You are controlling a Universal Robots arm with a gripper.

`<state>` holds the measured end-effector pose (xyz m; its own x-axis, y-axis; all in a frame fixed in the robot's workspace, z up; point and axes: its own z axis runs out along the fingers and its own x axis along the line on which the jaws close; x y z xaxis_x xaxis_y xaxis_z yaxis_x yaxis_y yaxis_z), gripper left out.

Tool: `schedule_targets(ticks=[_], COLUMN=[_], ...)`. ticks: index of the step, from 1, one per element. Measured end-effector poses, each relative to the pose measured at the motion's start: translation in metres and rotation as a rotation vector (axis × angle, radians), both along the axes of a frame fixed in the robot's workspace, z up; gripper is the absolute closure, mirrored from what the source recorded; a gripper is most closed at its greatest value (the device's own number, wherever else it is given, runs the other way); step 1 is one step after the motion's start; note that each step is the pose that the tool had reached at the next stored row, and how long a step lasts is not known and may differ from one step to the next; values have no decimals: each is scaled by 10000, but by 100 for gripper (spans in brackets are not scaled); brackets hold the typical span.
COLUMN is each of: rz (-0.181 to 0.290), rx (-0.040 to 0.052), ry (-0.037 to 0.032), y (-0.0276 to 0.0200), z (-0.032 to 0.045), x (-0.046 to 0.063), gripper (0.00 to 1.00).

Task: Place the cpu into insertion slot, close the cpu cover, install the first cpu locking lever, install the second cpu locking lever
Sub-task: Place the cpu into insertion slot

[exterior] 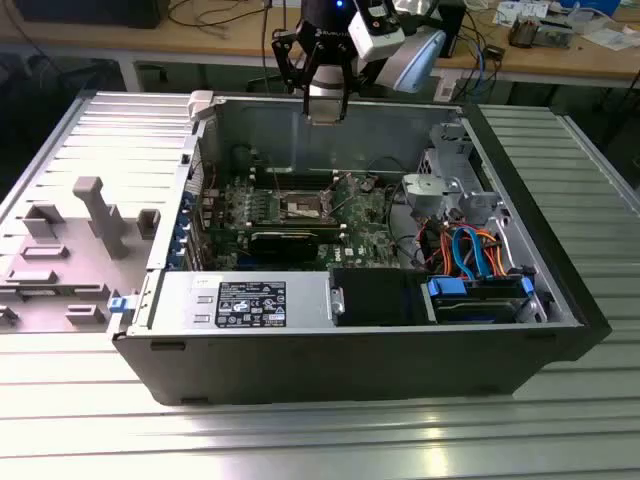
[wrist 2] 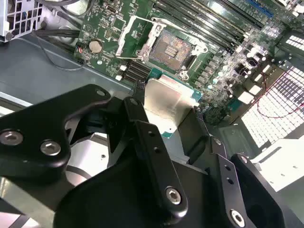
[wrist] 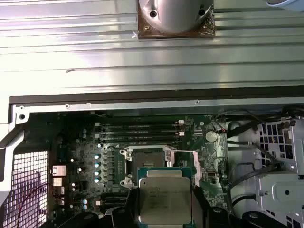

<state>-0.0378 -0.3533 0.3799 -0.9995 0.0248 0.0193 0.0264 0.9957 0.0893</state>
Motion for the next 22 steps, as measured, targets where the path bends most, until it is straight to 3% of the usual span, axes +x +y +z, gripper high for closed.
schedule_targets(ticks=[11,14,22], rz=[-79,-619,-1456], rx=[1,0,0], ry=[0,1,0], y=[0,0,0], z=[-1,0,-1], x=[1,0,-33], gripper=[47,47,47])
